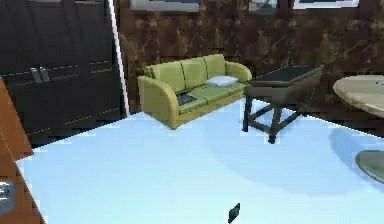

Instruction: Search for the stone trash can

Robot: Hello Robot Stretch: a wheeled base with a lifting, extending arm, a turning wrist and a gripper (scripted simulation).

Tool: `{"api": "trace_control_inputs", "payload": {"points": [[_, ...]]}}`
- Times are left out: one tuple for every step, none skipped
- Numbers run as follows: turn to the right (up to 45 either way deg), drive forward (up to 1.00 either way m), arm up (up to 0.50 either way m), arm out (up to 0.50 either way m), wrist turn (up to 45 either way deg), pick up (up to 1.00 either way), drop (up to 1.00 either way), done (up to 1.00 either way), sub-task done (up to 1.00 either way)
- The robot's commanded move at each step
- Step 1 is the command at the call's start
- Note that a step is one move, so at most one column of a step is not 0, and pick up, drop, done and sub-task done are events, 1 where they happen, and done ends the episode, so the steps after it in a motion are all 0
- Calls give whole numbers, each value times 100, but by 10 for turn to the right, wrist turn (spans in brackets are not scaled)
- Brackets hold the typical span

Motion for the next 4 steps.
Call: {"api": "trace_control_inputs", "payload": {"points": [[450,0,0,0,0,0,0,0,0],[0,25,0,0,0,0,0,0,0],[-360,0,0,0,0,0,0,0,0],[0,45,0,0,0,0,0,0,0]]}}
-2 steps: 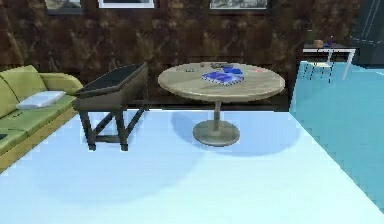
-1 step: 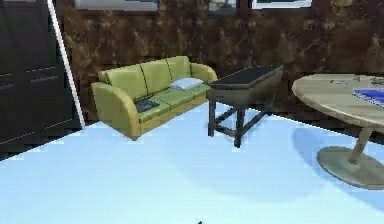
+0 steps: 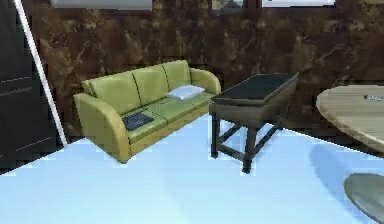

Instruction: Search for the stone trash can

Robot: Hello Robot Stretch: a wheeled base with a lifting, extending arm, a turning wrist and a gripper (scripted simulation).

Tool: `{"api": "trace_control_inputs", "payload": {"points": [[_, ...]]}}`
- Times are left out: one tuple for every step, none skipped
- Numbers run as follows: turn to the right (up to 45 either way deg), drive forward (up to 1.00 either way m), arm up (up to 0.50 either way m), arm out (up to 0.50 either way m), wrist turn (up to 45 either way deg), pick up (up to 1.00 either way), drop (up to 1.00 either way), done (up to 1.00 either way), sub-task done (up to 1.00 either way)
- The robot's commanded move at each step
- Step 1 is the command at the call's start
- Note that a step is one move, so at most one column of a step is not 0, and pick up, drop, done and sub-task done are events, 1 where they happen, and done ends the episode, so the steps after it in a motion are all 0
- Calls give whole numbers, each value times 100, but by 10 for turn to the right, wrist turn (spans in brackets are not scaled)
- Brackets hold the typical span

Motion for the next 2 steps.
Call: {"api": "trace_control_inputs", "payload": {"points": [[-450,0,0,0,0,0,0,0,0],[-240,0,0,0,0,0,0,0,0]]}}
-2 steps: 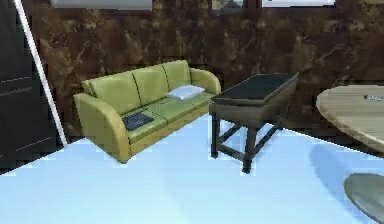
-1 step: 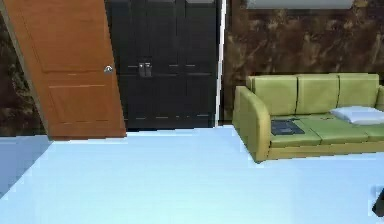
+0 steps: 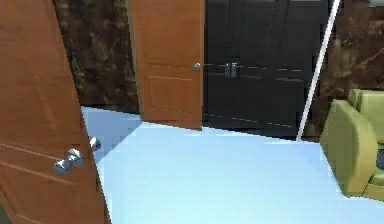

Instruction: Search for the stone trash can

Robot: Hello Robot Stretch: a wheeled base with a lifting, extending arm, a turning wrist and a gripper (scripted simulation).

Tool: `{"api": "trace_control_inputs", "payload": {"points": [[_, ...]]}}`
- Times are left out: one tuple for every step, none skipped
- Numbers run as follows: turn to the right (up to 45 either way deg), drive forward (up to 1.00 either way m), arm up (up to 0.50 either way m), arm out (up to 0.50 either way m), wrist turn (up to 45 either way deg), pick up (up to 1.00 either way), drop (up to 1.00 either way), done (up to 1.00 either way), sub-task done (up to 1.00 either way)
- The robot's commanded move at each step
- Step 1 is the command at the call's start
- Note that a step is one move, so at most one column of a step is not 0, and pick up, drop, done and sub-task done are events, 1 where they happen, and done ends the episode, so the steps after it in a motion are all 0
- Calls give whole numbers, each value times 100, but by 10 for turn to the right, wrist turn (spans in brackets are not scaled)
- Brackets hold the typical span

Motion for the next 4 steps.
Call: {"api": "trace_control_inputs", "payload": {"points": [[0,90,0,0,0,0,0,0,0],[-450,0,0,0,0,0,0,0,0],[-60,0,0,0,0,0,0,0,0],[0,65,0,0,0,0,0,0,0]]}}
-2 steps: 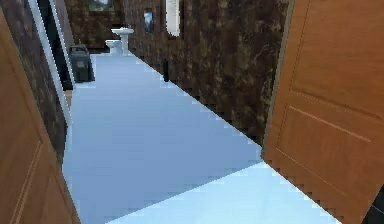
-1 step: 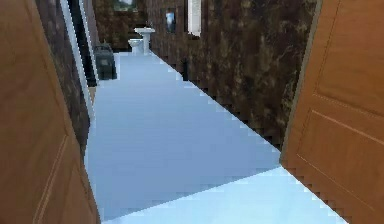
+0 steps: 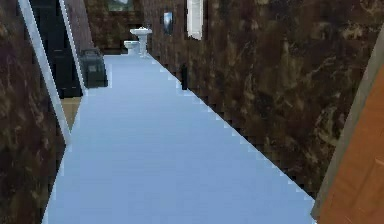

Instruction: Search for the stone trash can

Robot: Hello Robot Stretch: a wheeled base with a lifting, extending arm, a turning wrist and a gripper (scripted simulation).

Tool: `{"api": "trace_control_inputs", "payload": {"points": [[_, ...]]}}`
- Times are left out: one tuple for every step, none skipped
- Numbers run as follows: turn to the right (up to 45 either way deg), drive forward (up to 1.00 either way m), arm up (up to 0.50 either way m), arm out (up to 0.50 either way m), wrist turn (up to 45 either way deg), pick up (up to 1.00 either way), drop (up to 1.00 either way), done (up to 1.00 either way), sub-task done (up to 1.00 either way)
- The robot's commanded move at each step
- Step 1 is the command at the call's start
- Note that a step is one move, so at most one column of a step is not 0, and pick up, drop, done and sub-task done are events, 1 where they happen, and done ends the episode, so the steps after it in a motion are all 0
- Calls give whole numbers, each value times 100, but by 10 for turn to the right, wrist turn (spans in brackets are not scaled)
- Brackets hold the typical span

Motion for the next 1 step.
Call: {"api": "trace_control_inputs", "payload": {"points": [[-210,0,0,0,0,0,0,0,0]]}}
